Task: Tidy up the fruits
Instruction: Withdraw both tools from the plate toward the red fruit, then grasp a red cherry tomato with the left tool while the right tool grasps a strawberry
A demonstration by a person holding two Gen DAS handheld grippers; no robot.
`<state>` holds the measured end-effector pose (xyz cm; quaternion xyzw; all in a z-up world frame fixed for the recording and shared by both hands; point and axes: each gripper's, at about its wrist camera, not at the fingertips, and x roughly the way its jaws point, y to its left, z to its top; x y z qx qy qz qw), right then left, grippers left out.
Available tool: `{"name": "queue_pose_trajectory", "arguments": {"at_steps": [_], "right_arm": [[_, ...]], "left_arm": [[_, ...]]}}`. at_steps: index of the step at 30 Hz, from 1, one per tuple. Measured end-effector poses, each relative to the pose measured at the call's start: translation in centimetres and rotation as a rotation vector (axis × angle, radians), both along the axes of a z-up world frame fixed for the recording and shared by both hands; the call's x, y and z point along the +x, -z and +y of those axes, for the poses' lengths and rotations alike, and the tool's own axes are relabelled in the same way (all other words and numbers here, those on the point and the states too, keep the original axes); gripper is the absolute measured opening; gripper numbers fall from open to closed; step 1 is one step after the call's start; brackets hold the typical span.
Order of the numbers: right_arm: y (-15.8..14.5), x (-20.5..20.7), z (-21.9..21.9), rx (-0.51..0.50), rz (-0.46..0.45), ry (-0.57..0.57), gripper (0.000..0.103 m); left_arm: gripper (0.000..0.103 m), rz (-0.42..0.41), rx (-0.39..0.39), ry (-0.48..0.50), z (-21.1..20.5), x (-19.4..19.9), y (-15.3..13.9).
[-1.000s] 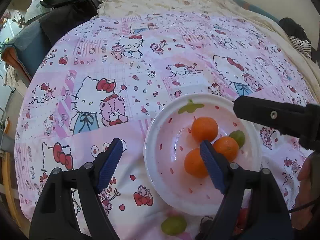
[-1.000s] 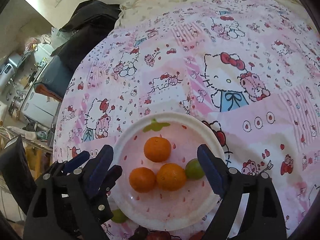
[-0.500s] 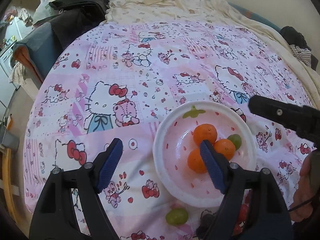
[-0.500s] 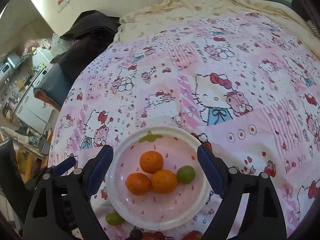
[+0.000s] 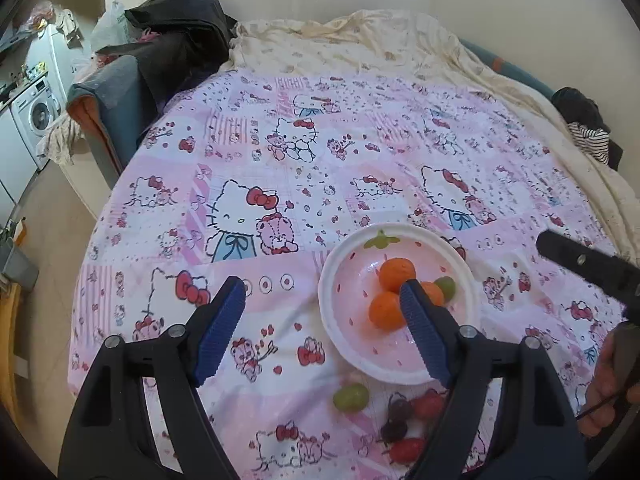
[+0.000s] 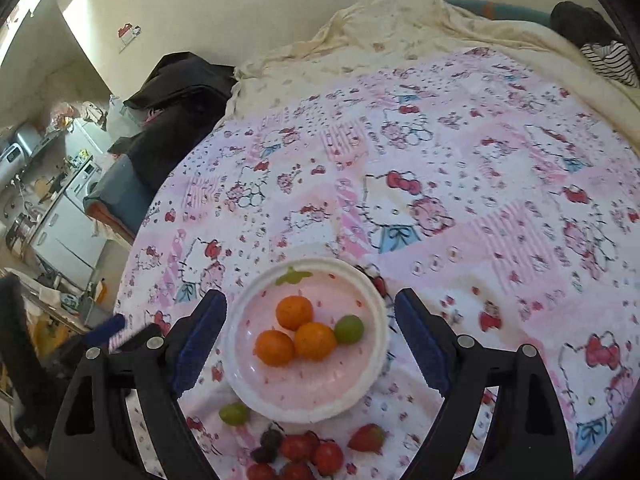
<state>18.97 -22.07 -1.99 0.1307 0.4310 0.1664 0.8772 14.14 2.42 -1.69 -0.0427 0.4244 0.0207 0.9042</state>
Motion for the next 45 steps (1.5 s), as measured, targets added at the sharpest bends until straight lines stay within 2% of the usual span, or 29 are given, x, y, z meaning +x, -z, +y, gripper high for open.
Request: {"name": "queue_pose_trajectory", "arguments": {"at_steps": [9,15,21,24,26,27,32,36,39,41,45], "right_arm": [[0.1,-3.6,-1.6,-0.005,0.033,0.03,0.088],[0.5,-5.5,-2.1,-0.03,0.056,0.029,0.088],[1.9,-6.6,-3.0,-0.068,0.12,0.036,0.088],[2.3,-6.9,-3.5,-0.056,0.141,0.041,0.088],[2.9,-6.8,-3.9,-0.051,0.175,0.05,0.088],[3.3,-6.7,-4.2,-0.036,0.194,0.056,0.088],[4.5,-5.9,-5.3,0.018,0.268,0.107,0.088],[4.8,-5.3,-5.5,0.021,0.282,0.128,0.088],[4.9,-4.8,-5.5,0.026,0.285,0.13,0.088],[5.1,-4.7,-5.3,0.021,0.289,0.125,0.088],[5.4,-4.5,-5.0,0.003,0.298,0.11,0.088]], "left_arm": [[0.077,-0.01,-0.022,-0.031,0.8,-3.8,-0.9],[0.077,0.02,-0.037,-0.047,0.9,-5.7,-0.4],[0.077,0.045,-0.061,-0.033,0.2,-6.8,0.6],[0.078,0.08,-0.055,-0.023,-0.2,-6.8,1.6],[0.09,0.106,-0.071,-0.021,-0.4,-6.7,2.4],[0.091,0.111,-0.086,-0.023,-0.4,-6.7,2.6],[0.092,0.168,-0.09,-0.035,-0.5,-6.4,4.0],[0.092,0.261,-0.14,0.014,-1.6,-6.3,6.2],[0.081,0.33,-0.154,0.076,-3.5,-6.7,8.3],[0.067,0.371,-0.158,0.117,-4.8,-6.9,9.5],[0.058,0.398,-0.119,0.185,-6.8,-7.2,10.8]]}}
